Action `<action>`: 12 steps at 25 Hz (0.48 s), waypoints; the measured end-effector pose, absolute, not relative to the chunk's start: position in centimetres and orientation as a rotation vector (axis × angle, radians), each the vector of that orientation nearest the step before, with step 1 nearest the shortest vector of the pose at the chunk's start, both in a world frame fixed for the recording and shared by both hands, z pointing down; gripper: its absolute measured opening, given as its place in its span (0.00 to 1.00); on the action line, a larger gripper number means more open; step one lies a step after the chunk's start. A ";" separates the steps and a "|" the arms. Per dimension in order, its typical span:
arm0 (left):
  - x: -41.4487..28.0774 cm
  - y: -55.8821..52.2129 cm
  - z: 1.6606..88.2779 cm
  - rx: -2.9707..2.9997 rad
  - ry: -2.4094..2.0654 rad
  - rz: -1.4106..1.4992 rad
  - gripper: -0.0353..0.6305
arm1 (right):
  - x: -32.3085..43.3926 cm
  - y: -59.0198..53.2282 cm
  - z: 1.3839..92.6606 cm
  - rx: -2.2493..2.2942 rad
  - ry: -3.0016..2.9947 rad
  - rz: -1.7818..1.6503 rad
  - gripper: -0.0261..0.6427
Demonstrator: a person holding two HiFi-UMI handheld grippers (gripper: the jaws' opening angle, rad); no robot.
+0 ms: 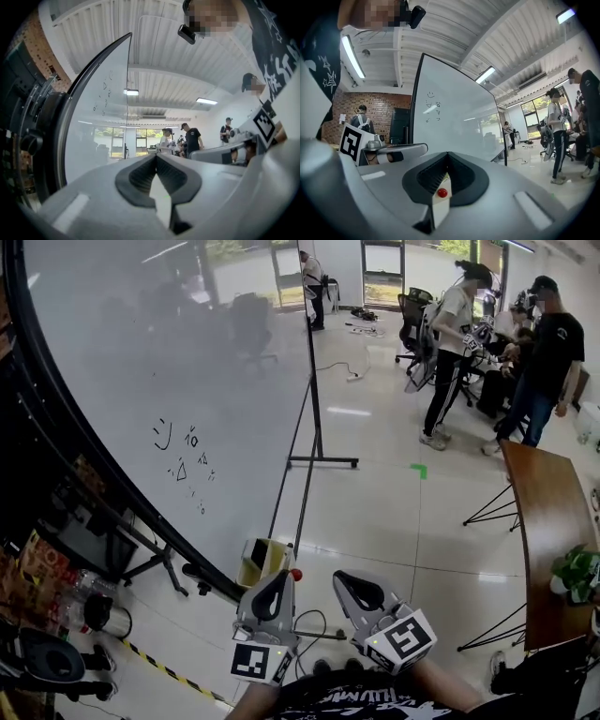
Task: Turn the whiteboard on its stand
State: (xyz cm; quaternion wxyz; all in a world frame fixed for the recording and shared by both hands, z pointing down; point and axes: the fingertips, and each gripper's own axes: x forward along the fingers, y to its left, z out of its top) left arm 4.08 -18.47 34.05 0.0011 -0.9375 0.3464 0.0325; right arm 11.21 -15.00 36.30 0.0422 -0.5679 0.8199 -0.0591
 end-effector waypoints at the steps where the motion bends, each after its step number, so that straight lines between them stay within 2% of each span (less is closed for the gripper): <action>1: 4.0 -18.5 34.1 -2.944 1.088 0.098 0.05 | 11.1 -15.0 36.3 -1.734 2.505 -0.186 0.05; 12: 4.8 -19.3 33.6 -2.963 1.039 0.115 0.05 | 11.2 -16.0 36.3 -1.750 2.505 -0.172 0.05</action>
